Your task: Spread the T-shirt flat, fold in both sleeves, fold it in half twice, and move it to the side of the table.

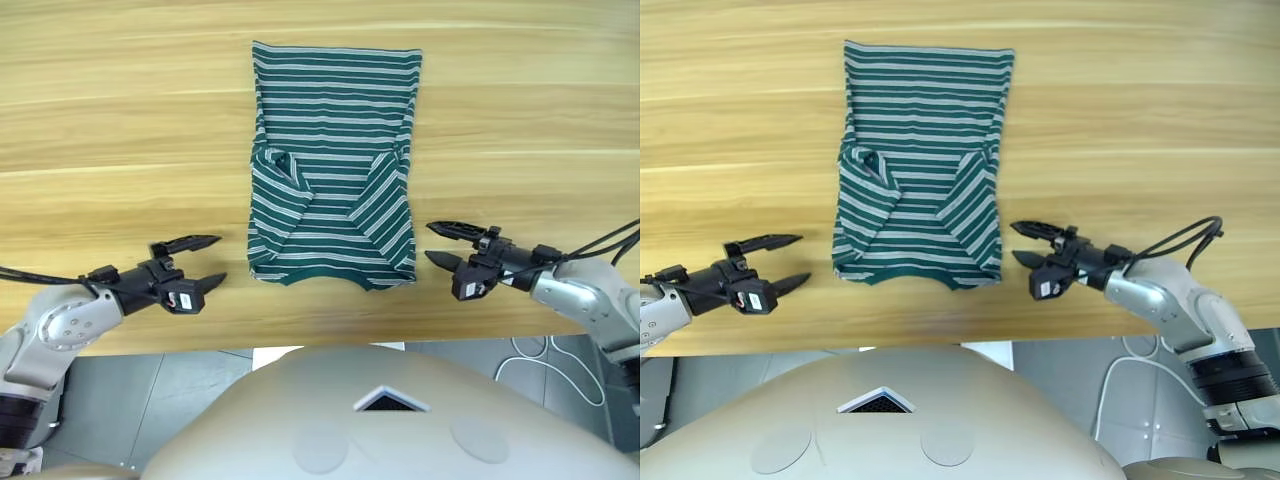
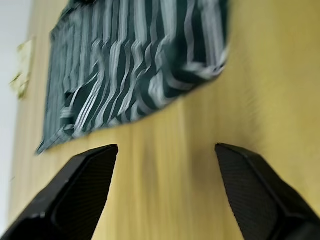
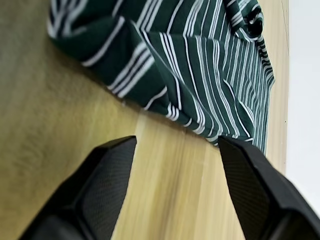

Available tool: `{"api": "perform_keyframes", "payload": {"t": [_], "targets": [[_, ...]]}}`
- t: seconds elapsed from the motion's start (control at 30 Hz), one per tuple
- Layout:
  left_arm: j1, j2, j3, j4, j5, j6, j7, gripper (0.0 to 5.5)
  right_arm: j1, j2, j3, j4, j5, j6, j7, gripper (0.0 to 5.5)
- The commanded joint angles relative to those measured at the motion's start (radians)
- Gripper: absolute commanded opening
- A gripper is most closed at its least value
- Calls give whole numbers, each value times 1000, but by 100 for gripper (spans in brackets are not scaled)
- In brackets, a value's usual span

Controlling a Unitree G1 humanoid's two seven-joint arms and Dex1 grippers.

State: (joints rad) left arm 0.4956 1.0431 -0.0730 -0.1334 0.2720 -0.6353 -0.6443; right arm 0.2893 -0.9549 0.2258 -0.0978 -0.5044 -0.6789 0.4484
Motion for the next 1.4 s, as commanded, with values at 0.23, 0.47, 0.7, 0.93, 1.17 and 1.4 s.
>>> {"api": "perform_keyframes", "payload": {"t": [0.23, 0.47, 0.7, 0.93, 1.17, 1.4], "targets": [[-233, -52, -247, 172, 61, -54, -153, 364, 103, -29, 21, -54, 18, 21, 62, 303], [-246, -45, -310, 177, 30, -85, -166, 346, 89, -18, 39, -64, 30, 12, 87, 303], [-307, -95, -372, 252, 52, -108, -150, 241, 14, 15, 77, -9, 3, 1, 89, 303], [-349, -118, -380, 343, 71, -134, -112, 119, -41, 39, 89, 55, -17, -14, 58, 222], [-339, -130, -389, 348, 56, -147, -100, 14, -44, 47, 117, 55, -1, -35, 67, 100], [-305, -145, -369, 309, -10, -147, -82, 8, -50, 51, 128, 55, 12, -44, 68, 0]]}}
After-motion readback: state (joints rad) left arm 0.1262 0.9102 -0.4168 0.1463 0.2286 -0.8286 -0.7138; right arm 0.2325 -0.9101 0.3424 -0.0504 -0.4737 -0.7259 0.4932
